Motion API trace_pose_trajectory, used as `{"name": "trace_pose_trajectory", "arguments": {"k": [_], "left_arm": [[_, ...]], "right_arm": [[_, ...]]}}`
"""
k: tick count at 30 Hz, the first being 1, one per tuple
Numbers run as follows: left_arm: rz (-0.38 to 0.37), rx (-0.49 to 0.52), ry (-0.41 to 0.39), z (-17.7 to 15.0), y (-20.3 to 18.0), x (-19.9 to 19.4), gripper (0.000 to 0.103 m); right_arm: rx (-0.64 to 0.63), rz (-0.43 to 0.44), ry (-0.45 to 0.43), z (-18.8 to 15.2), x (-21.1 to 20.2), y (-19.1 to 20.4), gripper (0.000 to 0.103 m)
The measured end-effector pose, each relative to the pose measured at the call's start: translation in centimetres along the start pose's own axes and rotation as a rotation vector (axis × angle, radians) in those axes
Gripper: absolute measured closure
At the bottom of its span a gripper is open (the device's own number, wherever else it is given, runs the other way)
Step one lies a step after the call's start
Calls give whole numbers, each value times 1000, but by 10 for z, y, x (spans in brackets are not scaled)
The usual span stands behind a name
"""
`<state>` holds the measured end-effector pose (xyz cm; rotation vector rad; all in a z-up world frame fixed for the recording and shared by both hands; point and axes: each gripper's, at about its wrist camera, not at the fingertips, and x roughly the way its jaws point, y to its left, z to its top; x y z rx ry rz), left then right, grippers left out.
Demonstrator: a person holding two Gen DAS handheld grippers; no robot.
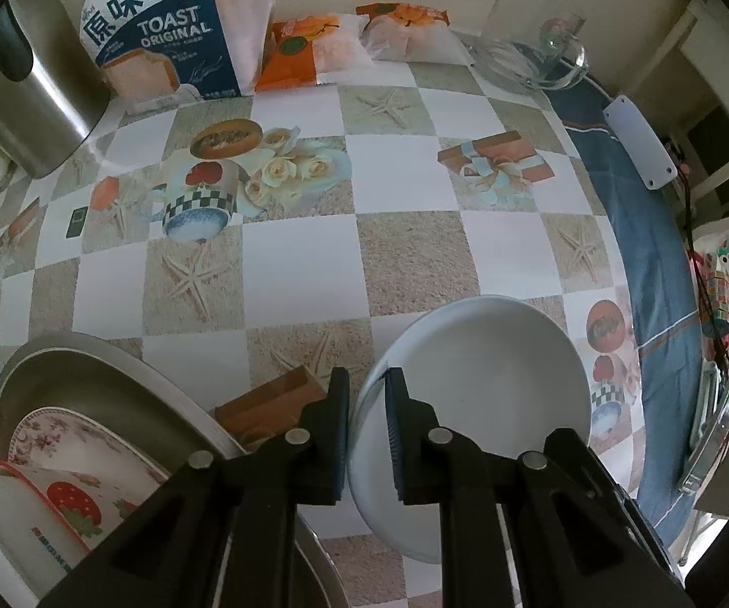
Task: Organize plates and bowls
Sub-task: 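Close both tools on the rim of the white round bowl, then lift the round bowl with both tools and carry it over the basin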
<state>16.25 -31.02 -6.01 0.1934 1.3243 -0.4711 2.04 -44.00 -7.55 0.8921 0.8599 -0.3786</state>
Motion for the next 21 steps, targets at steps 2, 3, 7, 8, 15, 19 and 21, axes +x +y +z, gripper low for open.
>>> {"name": "trace_pose_trajectory", "arguments": {"k": [2, 3, 7, 8, 15, 19, 21], "left_arm": [[-4, 10, -9, -1, -1, -1, 89], [-7, 11, -9, -1, -2, -1, 89], [-17, 19, -11, -3, -5, -2, 89], [-20, 21, -12, -4, -6, -3, 89], [-45, 37, -53, -6, -15, -21, 89], [-53, 40, -91, -9, -16, -41, 89], [-65, 39, -111, -9, -14, -54, 89]], "right_arm": [[2, 4, -1, 0, 0, -1, 95], [3, 6, -1, 0, 0, -1, 95], [-8, -9, -9, 0, -3, -1, 95], [-7, -10, -12, 1, -5, -2, 94], [-13, -13, -39, 4, -20, -2, 94], [-42, -18, -68, 4, -36, 9, 94], [-55, -12, -85, 4, -46, 15, 94]]}}
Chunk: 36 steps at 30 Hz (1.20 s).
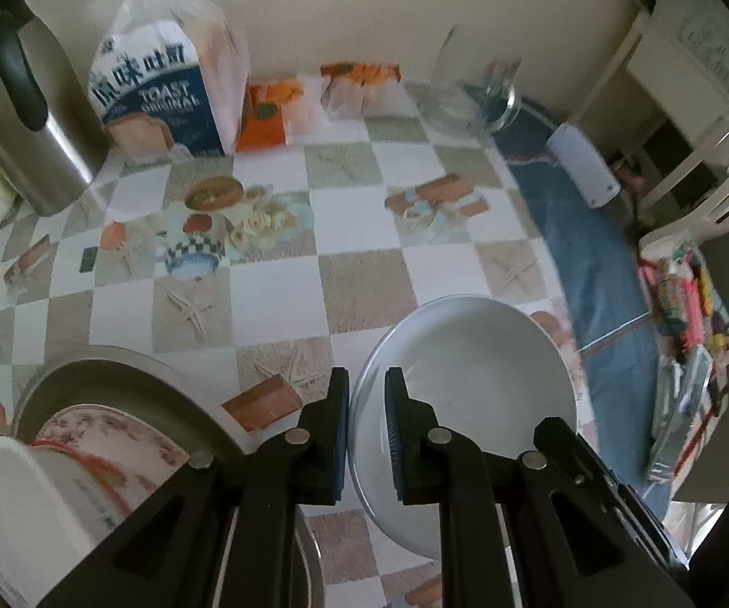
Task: Organize plates and bowls
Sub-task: 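Lift the round bowl with both tools and carry it over the basin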
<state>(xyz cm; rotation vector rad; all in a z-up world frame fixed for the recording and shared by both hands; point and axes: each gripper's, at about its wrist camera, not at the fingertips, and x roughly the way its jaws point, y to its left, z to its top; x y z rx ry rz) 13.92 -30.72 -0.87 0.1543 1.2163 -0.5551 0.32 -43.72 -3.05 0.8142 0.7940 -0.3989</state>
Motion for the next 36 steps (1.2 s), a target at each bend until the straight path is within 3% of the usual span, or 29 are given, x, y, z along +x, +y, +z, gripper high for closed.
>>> {"name": "trace_pose_trajectory", "arguments": {"k": [7, 16, 26, 36], "left_arm": [[-1, 16, -85, 0, 3, -47, 89], [26, -16, -177, -9, 35, -99, 89], [22, -110, -241, -24, 87, -142, 89], [-57, -250, -265, -53, 140, -153, 89]], "right_arm": [[-48, 35, -62, 1, -32, 27, 94], [-143, 89, -105, -9, -60, 75, 94], [-254, 152, -100, -33, -73, 126, 94], [-351, 162, -65, -60, -70, 161, 94]]}}
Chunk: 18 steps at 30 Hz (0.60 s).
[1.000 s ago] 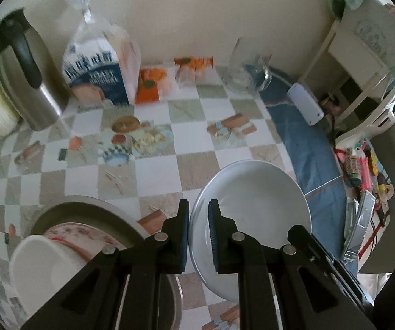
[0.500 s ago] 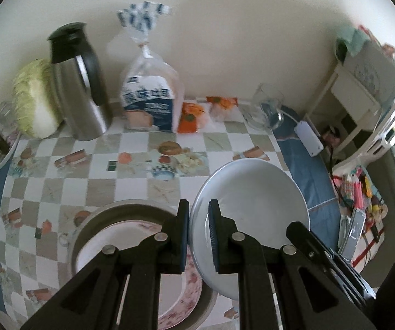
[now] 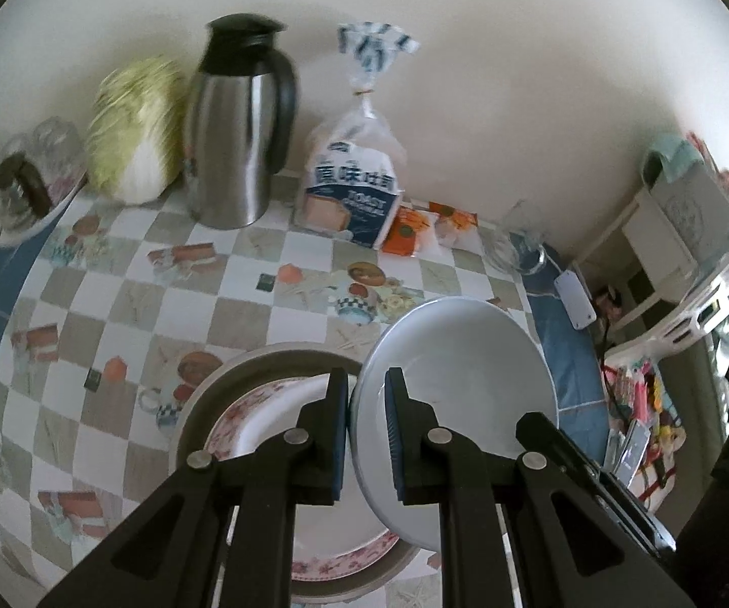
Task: Organize plates and bowls
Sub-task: 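Lift the round bowl with both tools and carry it over the basin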
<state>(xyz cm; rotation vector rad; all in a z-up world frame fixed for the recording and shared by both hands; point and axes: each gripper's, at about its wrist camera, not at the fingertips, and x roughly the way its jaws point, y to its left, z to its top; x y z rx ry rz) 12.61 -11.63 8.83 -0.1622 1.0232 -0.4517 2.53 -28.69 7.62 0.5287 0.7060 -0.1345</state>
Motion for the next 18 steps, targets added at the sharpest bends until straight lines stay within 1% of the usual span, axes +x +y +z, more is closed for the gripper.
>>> {"name": "trace_pose_trajectory", "arguments": {"k": [4, 10, 18], "left_arm": [[-28, -63, -15, -6, 24, -4, 89], [-72, -151, -10, -17, 55, -1, 89], [-99, -187, 6, -28, 69, 7, 89]], "right_arm": [[-36, 10, 30, -6, 9, 15, 94], [-76, 9, 81, -18, 24, 27, 94], [-112, -30, 117, -28, 37, 34, 94]]}}
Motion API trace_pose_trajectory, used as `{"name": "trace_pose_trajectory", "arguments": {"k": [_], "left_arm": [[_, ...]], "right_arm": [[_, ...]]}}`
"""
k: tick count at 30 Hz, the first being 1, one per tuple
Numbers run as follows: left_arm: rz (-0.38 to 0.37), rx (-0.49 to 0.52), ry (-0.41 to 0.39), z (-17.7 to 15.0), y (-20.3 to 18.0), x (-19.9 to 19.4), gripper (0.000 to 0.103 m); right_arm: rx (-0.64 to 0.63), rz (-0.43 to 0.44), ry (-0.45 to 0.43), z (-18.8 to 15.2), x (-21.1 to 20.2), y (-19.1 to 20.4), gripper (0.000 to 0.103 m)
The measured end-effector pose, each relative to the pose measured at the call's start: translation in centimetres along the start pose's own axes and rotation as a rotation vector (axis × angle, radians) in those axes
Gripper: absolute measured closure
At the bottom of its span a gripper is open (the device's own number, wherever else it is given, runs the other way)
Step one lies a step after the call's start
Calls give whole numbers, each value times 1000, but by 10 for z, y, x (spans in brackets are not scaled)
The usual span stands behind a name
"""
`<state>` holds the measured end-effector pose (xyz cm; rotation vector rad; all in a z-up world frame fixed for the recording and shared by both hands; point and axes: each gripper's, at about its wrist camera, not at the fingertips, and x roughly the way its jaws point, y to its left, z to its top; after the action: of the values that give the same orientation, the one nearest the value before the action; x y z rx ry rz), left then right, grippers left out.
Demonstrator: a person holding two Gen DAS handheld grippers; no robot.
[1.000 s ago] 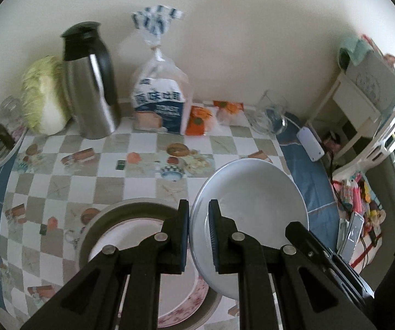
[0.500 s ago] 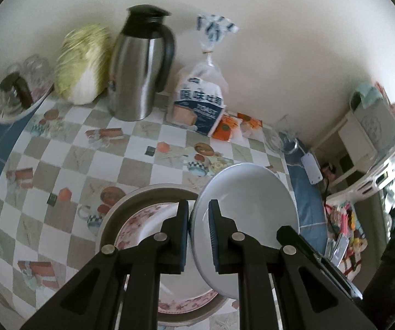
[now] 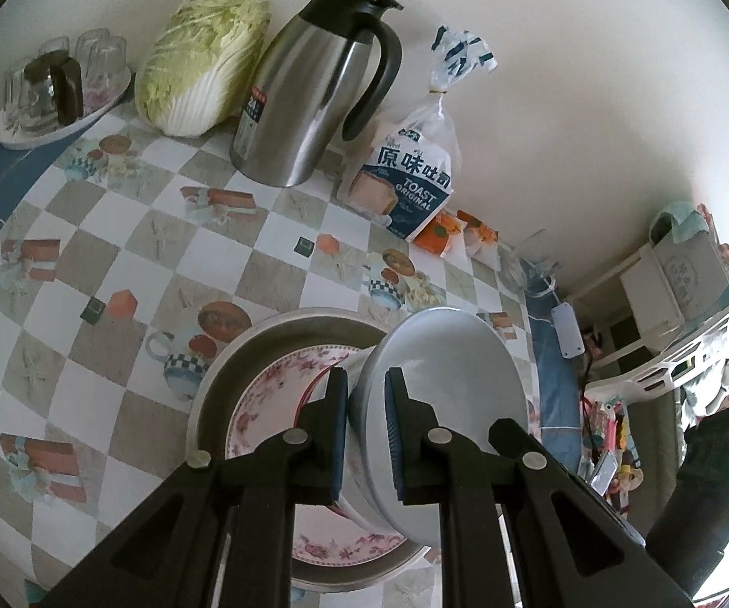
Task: Organize plates and bowls
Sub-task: 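Lift the round bowl with both tools and carry it over the basin, then lower the round bowl onto the square bowl and open both tools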
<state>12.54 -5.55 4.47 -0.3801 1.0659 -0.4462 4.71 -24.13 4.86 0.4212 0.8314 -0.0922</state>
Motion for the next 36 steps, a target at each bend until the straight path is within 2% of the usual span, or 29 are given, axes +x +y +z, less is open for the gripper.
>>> {"name": "trace_pose_trajectory", "arguments": {"k": [6, 14, 29, 36], "left_arm": [[-28, -20, 30, -7, 8, 6, 89], [-14, -21, 55, -9, 14, 14, 89], [-42, -37, 59, -7, 19, 16, 89], [-43, -36, 57, -7, 20, 15, 89]], "right_arm": [[-6, -25, 17, -1, 5, -1, 94], [-23, -45, 37, -4, 13, 1, 94], [-22, -50, 45, -6, 17, -1, 95], [-29, -50, 22, -3, 12, 0, 94]]}}
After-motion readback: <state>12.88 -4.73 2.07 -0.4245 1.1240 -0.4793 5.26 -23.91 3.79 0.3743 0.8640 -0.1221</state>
